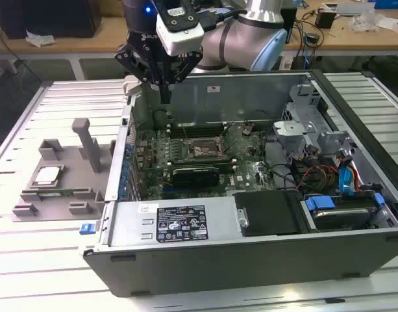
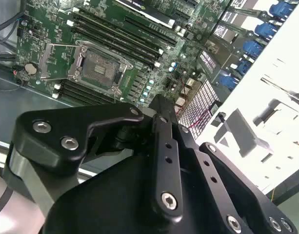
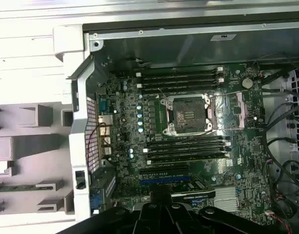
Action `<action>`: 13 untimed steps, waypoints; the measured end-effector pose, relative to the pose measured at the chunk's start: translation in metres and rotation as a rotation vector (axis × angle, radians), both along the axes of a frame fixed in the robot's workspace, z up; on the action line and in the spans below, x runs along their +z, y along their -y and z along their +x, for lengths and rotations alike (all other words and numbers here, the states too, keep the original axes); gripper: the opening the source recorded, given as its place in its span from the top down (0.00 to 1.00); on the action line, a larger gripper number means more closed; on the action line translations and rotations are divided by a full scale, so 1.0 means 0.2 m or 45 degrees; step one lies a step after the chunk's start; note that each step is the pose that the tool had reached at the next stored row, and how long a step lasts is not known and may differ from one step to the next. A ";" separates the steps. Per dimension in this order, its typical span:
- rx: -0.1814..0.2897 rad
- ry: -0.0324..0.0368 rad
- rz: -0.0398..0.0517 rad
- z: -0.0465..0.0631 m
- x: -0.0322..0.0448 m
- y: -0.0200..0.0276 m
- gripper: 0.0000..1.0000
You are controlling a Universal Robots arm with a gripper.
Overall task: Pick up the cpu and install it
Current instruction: 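Reach for the cpu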
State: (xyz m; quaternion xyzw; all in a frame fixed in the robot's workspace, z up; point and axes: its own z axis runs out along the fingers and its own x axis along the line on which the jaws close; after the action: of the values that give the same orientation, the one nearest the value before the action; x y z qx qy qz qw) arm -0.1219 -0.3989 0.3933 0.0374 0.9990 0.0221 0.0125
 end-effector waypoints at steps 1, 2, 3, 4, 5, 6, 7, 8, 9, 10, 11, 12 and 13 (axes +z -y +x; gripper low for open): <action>0.000 0.0001 0.000 0.00 0.000 0.000 0.89; 0.000 0.0001 0.000 0.00 0.000 0.000 0.89; 0.000 0.0001 0.000 0.00 0.000 0.000 0.89; 0.000 0.0000 0.000 0.00 0.000 0.000 0.89; 0.000 0.0000 0.000 0.00 0.000 0.000 0.89; 0.000 0.0001 0.000 0.00 0.000 0.000 0.89; 0.000 0.0000 0.000 0.00 0.000 0.000 0.89; 0.000 0.0000 0.000 0.00 0.000 0.000 0.89; 0.000 0.0000 0.000 0.00 0.000 0.000 0.89; 0.000 0.0000 0.000 0.00 0.000 0.000 0.89; 0.000 0.0000 0.000 -0.01 0.000 0.000 0.89; 0.000 0.0001 0.000 -0.01 0.000 0.000 0.89; 0.000 0.0000 0.000 -0.02 0.000 0.000 0.89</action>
State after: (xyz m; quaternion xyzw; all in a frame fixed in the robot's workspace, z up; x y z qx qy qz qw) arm -0.1251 -0.3989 0.3933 0.0374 0.9990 0.0221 0.0125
